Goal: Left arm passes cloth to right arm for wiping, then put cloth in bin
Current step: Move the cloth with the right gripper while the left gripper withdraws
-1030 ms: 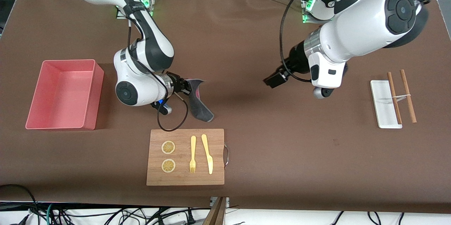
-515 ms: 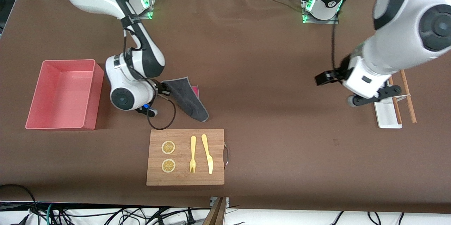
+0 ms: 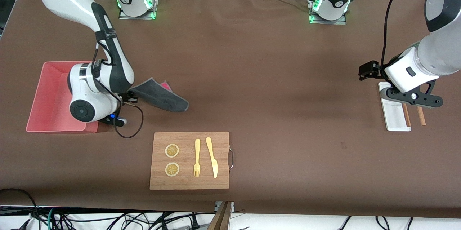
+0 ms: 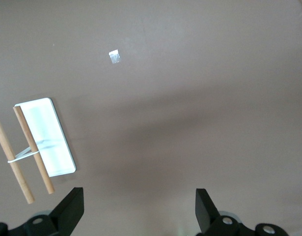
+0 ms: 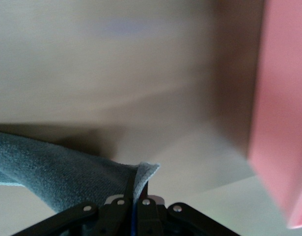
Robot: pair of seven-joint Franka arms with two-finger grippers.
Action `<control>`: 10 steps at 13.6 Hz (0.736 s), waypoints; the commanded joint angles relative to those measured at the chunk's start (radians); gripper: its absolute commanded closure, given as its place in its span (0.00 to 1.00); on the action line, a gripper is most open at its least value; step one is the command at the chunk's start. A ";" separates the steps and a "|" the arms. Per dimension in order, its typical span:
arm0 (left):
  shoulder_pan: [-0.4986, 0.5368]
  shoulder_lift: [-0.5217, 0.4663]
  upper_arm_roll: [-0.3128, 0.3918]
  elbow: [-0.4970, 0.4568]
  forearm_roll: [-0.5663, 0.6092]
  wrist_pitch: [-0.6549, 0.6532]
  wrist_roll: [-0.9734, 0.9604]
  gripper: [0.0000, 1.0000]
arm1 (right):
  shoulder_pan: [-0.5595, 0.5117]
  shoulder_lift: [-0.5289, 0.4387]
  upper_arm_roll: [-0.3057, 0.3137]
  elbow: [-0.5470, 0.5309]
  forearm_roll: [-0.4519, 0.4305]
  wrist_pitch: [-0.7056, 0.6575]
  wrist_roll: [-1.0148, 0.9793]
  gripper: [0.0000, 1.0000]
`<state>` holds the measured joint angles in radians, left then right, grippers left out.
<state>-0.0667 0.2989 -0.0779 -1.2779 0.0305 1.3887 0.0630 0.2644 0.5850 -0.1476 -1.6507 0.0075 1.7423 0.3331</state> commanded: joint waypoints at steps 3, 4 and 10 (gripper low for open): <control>-0.028 -0.146 0.062 -0.185 0.022 0.117 0.074 0.00 | -0.019 -0.022 -0.021 -0.004 -0.177 0.006 -0.146 1.00; -0.027 -0.228 0.067 -0.301 0.022 0.207 0.072 0.00 | -0.019 -0.022 -0.020 -0.003 -0.258 0.029 -0.152 1.00; 0.042 -0.304 0.012 -0.423 0.037 0.339 0.032 0.00 | -0.019 -0.010 0.114 0.011 -0.095 0.111 0.113 1.00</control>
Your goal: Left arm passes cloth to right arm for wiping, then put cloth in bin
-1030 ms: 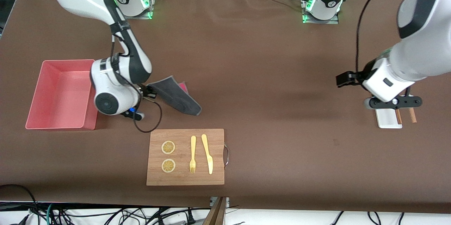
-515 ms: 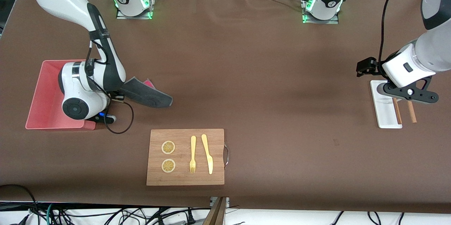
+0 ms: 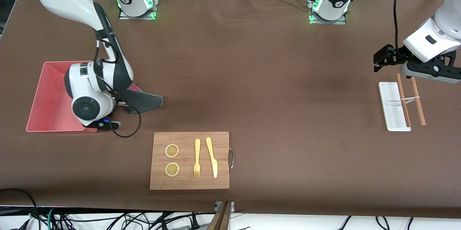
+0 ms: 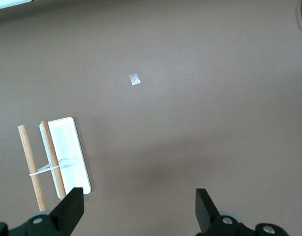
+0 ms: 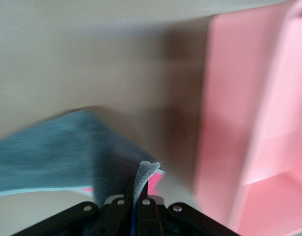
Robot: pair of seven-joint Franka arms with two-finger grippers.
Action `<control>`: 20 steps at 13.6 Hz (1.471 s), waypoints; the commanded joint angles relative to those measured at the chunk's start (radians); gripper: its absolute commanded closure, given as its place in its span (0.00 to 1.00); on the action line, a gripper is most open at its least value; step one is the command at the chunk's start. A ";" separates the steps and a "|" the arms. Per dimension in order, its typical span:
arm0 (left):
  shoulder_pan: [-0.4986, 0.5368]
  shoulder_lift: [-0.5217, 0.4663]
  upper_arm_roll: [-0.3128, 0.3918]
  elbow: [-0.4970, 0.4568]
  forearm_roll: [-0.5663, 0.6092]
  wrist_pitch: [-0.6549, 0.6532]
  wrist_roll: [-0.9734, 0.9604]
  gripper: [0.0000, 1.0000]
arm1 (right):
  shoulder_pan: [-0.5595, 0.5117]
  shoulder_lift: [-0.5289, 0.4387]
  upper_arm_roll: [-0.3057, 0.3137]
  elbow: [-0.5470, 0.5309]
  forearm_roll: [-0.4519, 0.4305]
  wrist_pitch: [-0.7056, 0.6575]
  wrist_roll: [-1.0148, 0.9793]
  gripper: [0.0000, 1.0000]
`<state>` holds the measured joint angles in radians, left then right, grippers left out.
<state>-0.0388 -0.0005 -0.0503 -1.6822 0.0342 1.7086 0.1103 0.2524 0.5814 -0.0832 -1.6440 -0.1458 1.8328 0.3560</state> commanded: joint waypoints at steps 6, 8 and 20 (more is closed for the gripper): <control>0.016 0.019 -0.010 0.016 0.039 -0.052 -0.008 0.00 | 0.027 0.035 0.199 0.047 0.198 0.169 0.427 1.00; 0.016 0.017 -0.010 0.016 0.039 -0.059 -0.012 0.00 | 0.048 0.069 0.250 0.093 0.207 0.209 0.550 1.00; 0.027 0.010 -0.014 0.036 0.036 -0.129 -0.015 0.00 | 0.050 0.121 0.468 0.142 0.206 0.252 0.846 1.00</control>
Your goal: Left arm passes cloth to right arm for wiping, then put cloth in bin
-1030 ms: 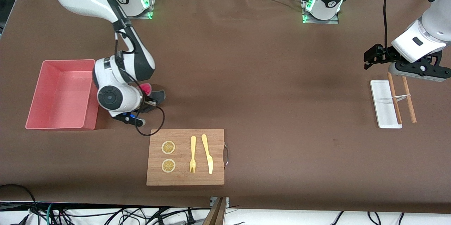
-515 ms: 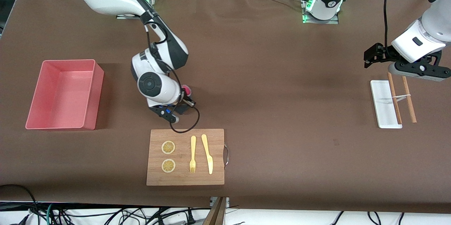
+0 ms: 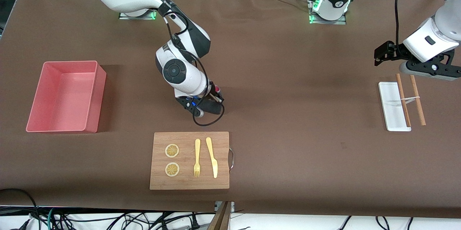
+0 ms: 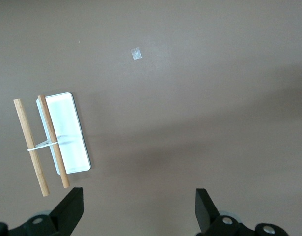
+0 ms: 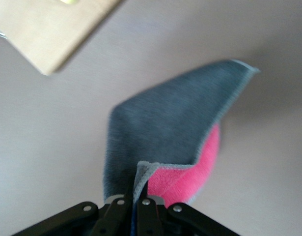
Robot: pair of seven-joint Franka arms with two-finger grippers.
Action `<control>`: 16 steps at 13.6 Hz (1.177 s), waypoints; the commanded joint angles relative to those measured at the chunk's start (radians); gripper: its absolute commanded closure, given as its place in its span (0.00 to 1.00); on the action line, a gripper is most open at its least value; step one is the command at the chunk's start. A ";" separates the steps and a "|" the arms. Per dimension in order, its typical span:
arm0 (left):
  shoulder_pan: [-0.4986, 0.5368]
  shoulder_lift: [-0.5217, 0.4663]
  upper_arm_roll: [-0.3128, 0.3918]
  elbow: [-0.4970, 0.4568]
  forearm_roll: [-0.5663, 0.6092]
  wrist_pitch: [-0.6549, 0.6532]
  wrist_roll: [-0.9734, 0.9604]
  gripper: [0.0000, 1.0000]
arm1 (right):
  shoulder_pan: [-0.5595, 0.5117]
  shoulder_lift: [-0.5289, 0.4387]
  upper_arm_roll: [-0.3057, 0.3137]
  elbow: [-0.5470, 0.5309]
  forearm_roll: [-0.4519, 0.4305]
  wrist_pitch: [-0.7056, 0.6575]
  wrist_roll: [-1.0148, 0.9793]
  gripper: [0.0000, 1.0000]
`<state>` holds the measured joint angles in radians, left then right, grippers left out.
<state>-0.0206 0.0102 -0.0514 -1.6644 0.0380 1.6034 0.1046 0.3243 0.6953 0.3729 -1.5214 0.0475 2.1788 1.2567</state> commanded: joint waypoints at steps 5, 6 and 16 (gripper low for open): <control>0.008 -0.001 -0.011 0.018 0.033 -0.031 -0.011 0.00 | -0.060 -0.007 -0.092 0.013 0.006 -0.367 -0.307 1.00; 0.008 -0.001 -0.011 0.018 0.031 -0.031 -0.011 0.00 | -0.062 -0.008 -0.130 0.013 0.005 -0.395 -0.357 1.00; 0.010 -0.001 -0.010 0.018 0.030 -0.054 -0.011 0.00 | -0.094 -0.019 -0.500 0.001 -0.003 -0.496 -1.000 1.00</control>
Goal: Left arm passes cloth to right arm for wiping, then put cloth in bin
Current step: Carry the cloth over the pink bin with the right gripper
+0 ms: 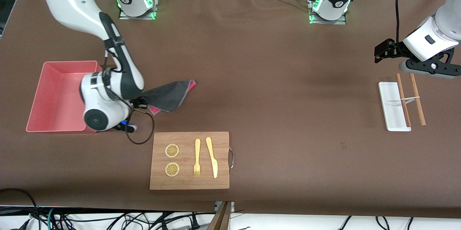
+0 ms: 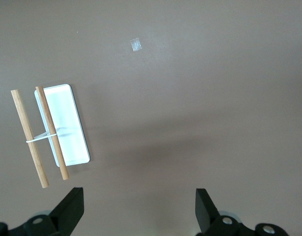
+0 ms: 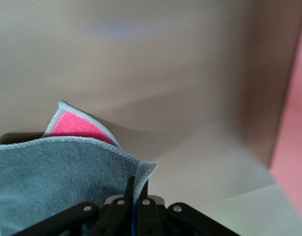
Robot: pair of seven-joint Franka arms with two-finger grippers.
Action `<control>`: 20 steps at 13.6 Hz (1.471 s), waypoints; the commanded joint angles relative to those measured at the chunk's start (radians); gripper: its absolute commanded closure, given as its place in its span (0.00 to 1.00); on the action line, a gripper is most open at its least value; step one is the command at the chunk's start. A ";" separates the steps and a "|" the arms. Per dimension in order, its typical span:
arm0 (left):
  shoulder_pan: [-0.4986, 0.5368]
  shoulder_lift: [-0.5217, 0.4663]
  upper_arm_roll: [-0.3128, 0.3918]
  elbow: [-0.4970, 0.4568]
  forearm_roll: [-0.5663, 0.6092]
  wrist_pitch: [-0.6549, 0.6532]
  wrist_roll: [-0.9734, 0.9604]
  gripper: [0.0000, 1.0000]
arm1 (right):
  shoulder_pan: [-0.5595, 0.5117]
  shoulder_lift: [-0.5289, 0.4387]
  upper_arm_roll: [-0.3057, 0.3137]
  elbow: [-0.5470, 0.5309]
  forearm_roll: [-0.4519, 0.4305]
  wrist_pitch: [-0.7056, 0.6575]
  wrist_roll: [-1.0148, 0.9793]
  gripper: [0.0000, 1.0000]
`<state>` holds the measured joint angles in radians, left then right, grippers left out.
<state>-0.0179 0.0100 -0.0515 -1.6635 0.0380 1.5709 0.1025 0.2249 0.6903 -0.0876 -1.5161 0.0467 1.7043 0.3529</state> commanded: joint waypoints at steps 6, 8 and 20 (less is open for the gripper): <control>0.007 -0.002 -0.010 0.019 0.026 -0.034 -0.009 0.00 | 0.004 -0.092 -0.058 0.095 -0.140 -0.157 -0.205 1.00; 0.007 -0.001 -0.010 0.021 0.025 -0.034 -0.009 0.00 | 0.004 -0.101 -0.058 0.207 -0.142 -0.300 -0.212 1.00; 0.006 -0.001 -0.010 0.025 0.025 -0.037 -0.009 0.00 | -0.111 -0.282 -0.308 0.260 -0.201 -0.486 -0.768 1.00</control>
<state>-0.0175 0.0099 -0.0515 -1.6555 0.0380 1.5530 0.1024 0.1138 0.4099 -0.3738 -1.2452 -0.1128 1.2206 -0.3482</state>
